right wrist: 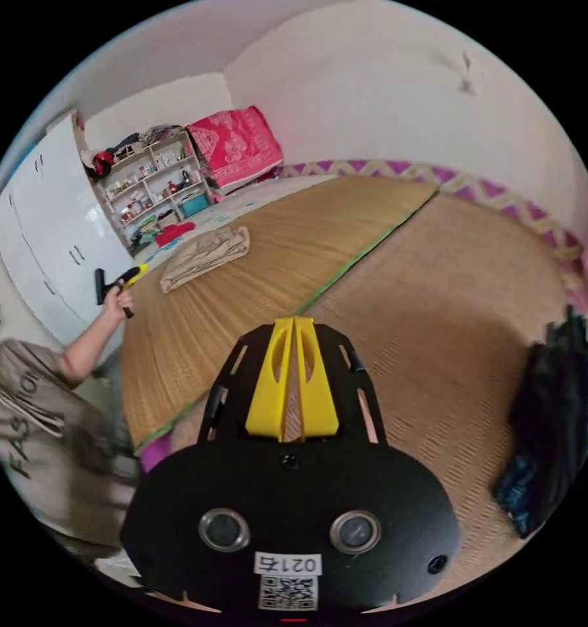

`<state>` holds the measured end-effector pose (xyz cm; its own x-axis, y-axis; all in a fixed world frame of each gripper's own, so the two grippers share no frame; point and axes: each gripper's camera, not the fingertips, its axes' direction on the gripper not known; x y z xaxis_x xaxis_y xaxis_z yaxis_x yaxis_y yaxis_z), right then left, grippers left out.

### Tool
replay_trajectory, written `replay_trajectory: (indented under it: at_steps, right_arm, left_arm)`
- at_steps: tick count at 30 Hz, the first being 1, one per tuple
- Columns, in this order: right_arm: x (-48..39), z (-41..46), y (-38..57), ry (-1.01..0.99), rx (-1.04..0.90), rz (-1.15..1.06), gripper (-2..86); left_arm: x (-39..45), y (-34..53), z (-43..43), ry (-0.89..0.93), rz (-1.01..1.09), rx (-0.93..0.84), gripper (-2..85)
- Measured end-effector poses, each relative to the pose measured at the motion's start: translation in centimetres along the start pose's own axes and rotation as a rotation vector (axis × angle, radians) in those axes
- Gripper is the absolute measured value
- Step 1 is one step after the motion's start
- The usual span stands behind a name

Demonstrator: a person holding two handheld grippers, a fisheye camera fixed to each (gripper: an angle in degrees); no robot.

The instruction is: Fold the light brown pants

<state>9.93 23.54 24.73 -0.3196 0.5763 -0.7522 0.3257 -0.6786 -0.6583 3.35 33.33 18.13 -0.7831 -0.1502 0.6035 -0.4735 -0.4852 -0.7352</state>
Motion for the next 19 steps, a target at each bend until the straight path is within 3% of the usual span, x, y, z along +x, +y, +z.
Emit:
replay_trajectory:
  at_steps: [2,4,7,8,12,19]
  right_arm:
    - [-3.4,-6.7,5.0,0.282,0.259,-0.105,4.4]
    - [-5.7,-9.9,8.6,0.476,0.427,-0.139,9.1]
    - [-7.8,-11.9,12.7,0.588,0.532,-0.148,14.5]
    - [-8.4,-12.4,13.8,0.596,0.553,-0.124,14.8]
    - [-10.1,-13.0,16.2,0.623,0.556,-0.065,10.0]
    - [-6.2,-12.0,16.2,0.773,0.366,0.095,7.3]
  left_arm:
    - [7.6,0.9,2.1,0.069,0.173,-0.012,3.5]
    - [11.1,1.6,4.5,0.156,0.186,-0.061,7.0]
    - [16.2,3.0,8.3,0.312,0.225,-0.157,6.4]
    - [18.6,3.6,9.2,0.356,0.274,-0.171,2.6]
    - [24.7,5.3,11.4,0.419,0.340,-0.198,-0.6]
    - [28.5,9.1,15.7,0.548,0.280,-0.260,-0.9]
